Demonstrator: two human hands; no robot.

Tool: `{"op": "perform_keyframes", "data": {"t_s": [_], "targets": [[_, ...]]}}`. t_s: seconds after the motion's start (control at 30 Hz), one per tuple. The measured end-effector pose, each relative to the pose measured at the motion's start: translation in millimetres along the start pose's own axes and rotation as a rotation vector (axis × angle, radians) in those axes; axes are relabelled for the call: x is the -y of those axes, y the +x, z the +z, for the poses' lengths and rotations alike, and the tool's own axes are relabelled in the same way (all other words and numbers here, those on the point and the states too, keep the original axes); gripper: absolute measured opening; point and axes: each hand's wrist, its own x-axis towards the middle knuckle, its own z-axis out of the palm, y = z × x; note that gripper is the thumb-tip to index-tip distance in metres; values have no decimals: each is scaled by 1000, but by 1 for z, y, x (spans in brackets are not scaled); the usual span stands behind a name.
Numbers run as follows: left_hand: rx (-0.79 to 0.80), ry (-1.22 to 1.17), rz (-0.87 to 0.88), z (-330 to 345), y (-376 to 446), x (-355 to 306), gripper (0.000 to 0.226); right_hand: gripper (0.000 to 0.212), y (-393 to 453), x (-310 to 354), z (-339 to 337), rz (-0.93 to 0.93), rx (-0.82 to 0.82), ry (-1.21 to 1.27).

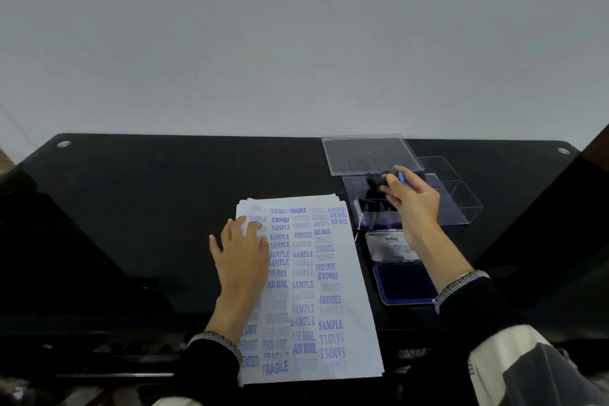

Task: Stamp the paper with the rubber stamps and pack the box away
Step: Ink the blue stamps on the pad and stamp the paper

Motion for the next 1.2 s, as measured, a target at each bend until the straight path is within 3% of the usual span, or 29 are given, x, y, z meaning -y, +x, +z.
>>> {"op": "perform_keyframes", "data": {"t_s": [0.1, 0.27, 0.4, 0.67, 0.97, 1.2], "targets": [[-69, -57, 48, 8, -5, -26, 31, 26, 0, 1, -17, -3, -43, 25], [77, -213, 168, 24, -12, -63, 36, 37, 2, 0, -44, -27, -80, 55], [166, -119, 200, 36, -12, -71, 50, 30, 4, -1, -52, -31, -67, 45], [120, -106, 167, 43, -11, -63, 53, 22, 24, -4, -29, -37, -11, -11], [77, -161, 182, 45, -12, -61, 53, 27, 69, -10, 7, -112, 165, -456], [76, -154, 186, 44, -13, -62, 53, 28, 94, 2, 17, -175, 344, -974]]}}
